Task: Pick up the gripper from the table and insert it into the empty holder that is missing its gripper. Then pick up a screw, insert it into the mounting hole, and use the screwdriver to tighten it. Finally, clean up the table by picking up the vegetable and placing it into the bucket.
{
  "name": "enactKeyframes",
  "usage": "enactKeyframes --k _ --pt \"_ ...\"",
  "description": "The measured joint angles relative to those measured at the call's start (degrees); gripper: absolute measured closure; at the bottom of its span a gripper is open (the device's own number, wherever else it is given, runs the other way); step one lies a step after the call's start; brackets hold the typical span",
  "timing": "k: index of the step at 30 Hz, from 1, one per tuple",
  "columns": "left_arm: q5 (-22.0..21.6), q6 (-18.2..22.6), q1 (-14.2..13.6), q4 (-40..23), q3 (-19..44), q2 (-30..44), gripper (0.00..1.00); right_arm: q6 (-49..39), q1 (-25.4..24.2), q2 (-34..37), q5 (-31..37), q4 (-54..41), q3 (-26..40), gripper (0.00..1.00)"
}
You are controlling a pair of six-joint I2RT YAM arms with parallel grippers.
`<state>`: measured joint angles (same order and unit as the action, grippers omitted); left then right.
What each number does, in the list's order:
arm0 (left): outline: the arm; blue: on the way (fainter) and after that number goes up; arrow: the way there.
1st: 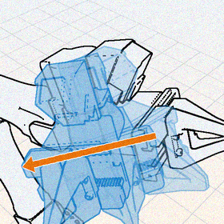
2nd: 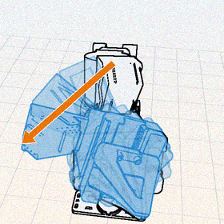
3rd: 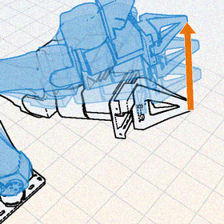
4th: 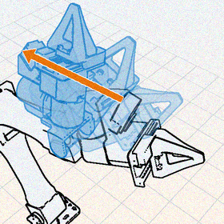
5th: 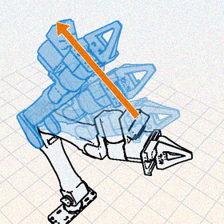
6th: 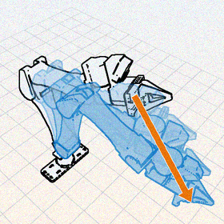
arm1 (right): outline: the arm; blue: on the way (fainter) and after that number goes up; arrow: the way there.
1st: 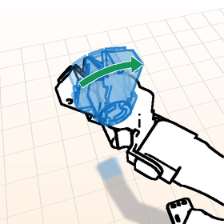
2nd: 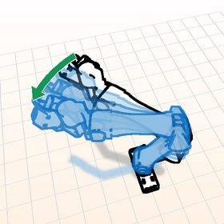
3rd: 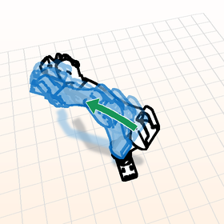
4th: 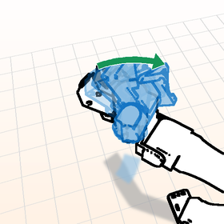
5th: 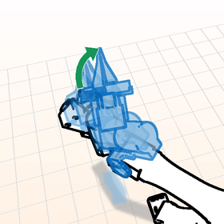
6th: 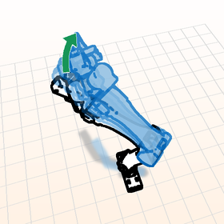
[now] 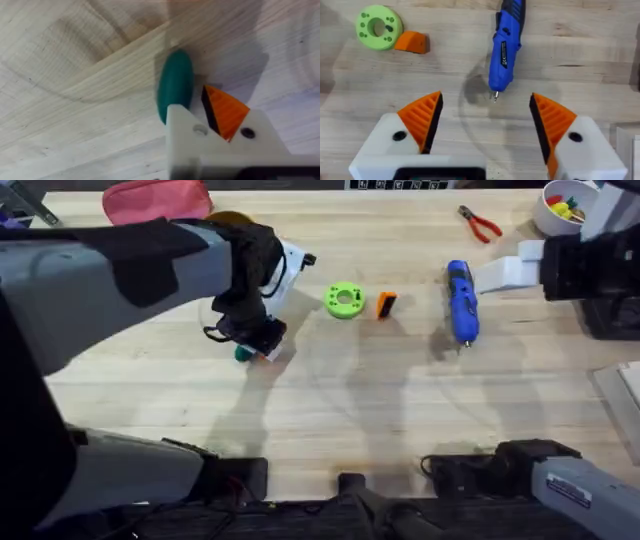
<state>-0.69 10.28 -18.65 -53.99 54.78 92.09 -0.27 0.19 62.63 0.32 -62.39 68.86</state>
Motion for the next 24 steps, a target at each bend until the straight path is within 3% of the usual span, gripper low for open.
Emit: enactKeyframes --k 2,4,5,8,9,16,24 --pt "-0.1 0.1 0.0 0.2 0.0 0.0 0.945 0.0 0.0 0.0 0.0 0.0 0.0 0.008" --pt "-0.7 -0.1 0.0 0.1 0.3 0.0 0.742 0.0 0.0 0.0 0.0 0.0 0.0 0.007" --pt "-0.9 -0.1 0.0 -0.6 0.8 0.0 0.631 0.0 0.0 0.0 0.0 0.0 0.0 0.008" --pt "-2.3 -0.4 -0.7 -4.3 3.7 0.0 0.158 0.0 0.0 0.0 0.0 0.0 0.0 0.008" --pt "-2.6 -0.9 -0.9 -5.3 4.9 -0.2 0.054 0.0 0.0 0.0 0.0 0.0 0.0 0.008" --pt "-3.9 -1.9 -1.3 -9.1 11.8 -8.8 0.015 0.0 0.0 0.0 0.0 0.0 0.0 0.007" --pt "-6.2 -6.2 -1.3 -9.7 13.0 -23.4 0.014 0.0 0.0 0.0 0.0 0.0 0.0 0.007"
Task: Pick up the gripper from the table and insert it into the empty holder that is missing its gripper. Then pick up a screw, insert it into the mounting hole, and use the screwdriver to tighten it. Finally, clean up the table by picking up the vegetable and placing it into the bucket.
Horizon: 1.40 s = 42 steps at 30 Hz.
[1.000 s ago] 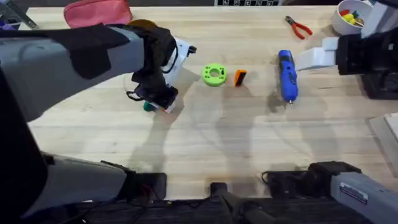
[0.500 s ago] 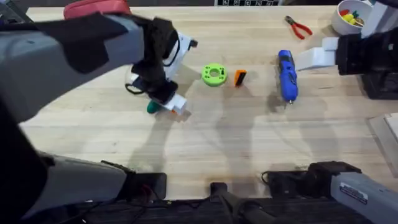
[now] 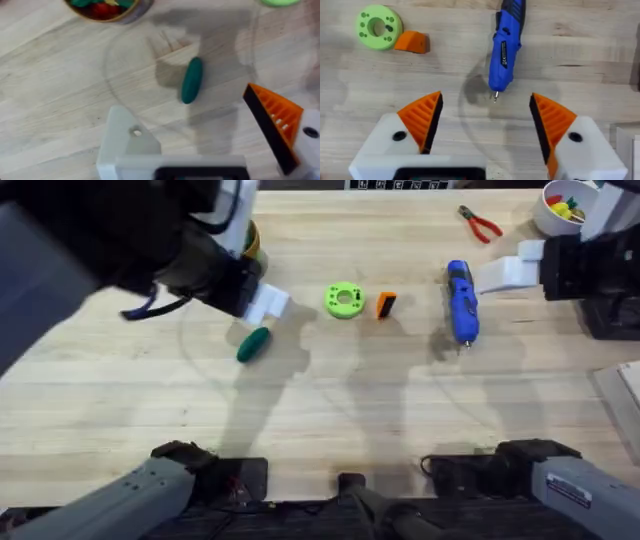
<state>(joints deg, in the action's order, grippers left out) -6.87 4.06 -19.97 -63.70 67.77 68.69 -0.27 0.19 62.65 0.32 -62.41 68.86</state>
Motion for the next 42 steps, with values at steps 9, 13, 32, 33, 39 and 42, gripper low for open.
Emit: enactKeyframes --k 9,13,32,33,39,42 --pt "-4.1 -4.4 1.1 1.4 -6.0 -11.2 0.015 0.0 0.0 0.0 0.0 -0.8 0.0 0.007" --pt "-4.8 -5.1 3.0 4.8 -9.6 -14.4 0.015 0.0 0.0 0.0 0.0 -0.8 0.0 0.007" --pt "-9.3 -5.7 5.9 13.4 -10.3 -15.2 0.015 0.0 0.0 0.0 0.0 -0.8 0.0 0.007" --pt "-9.6 -5.7 5.9 14.1 -10.3 -15.2 0.015 0.0 0.0 0.0 0.0 -0.8 0.0 0.007" --pt "-10.2 -5.9 5.9 14.9 -10.3 -15.2 0.015 0.0 0.0 0.0 0.0 -0.8 0.0 0.007" --pt "-10.5 -5.9 5.9 14.5 -10.3 -15.2 0.015 0.0 0.0 0.0 0.0 -0.8 0.0 0.007"
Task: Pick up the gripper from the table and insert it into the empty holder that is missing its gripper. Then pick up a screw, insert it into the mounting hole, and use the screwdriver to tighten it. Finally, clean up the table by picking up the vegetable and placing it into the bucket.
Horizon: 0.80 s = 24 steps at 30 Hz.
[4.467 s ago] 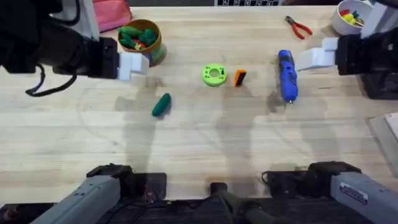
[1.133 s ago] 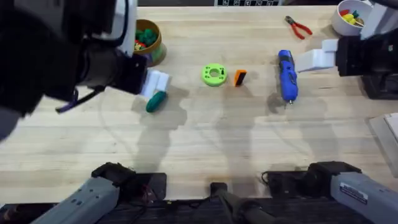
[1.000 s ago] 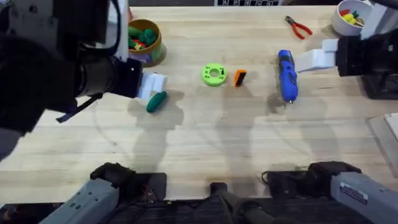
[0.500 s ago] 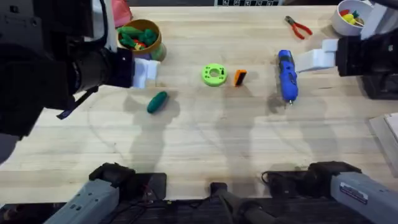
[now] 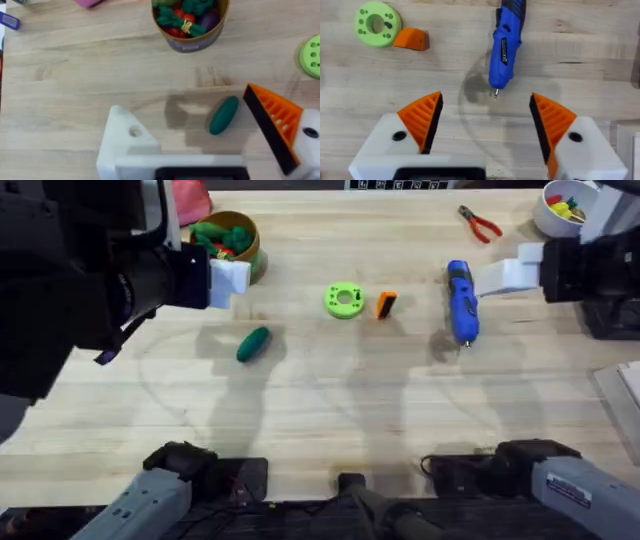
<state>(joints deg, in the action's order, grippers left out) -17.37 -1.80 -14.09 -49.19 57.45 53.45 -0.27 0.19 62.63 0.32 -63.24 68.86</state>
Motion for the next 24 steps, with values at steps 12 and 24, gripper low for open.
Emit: enactKeyframes --k 12,24 --pt "0.7 0.0 0.0 7.5 -0.1 0.0 0.016 0.0 0.0 0.0 0.0 0.0 0.0 0.007" --pt "8.5 -0.1 8.1 15.8 -2.1 -3.8 0.015 0.0 0.0 0.0 0.0 0.0 0.0 0.008"
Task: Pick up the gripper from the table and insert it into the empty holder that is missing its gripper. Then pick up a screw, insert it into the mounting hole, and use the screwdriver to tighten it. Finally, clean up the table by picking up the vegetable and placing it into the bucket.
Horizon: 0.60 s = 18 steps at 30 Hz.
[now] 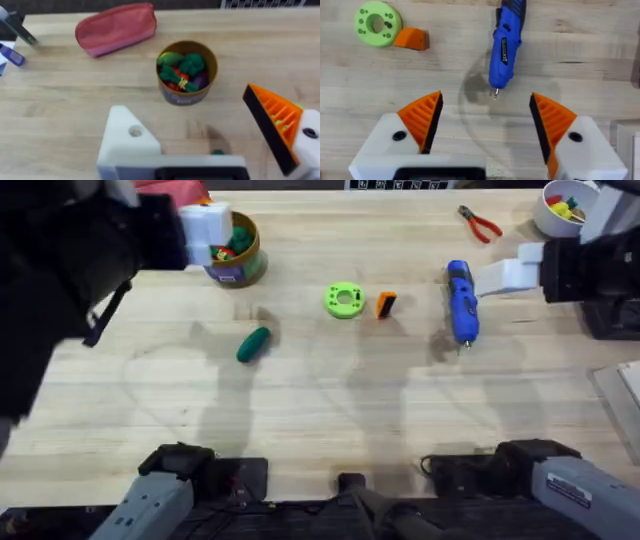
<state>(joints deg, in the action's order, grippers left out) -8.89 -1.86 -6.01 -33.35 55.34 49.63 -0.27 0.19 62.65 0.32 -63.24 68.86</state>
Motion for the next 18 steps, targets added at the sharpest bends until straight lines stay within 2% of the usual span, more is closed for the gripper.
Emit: enactKeyframes --k 5,9,14,18 --pt "4.7 -0.2 3.4 8.9 -7.9 -8.7 0.015 0.0 0.0 0.0 0.0 0.0 0.0 0.007" --pt "7.9 -0.3 5.0 19.1 -16.8 -15.8 0.015 0.0 0.0 0.0 0.0 0.0 0.0 0.007" --pt "11.0 -0.4 5.5 28.1 -27.0 -22.1 0.015 0.0 0.0 0.0 0.0 0.0 0.0 0.007" --pt "12.5 -1.7 5.5 32.7 -33.9 -26.8 0.015 0.0 0.0 0.0 0.0 0.0 0.0 0.007"
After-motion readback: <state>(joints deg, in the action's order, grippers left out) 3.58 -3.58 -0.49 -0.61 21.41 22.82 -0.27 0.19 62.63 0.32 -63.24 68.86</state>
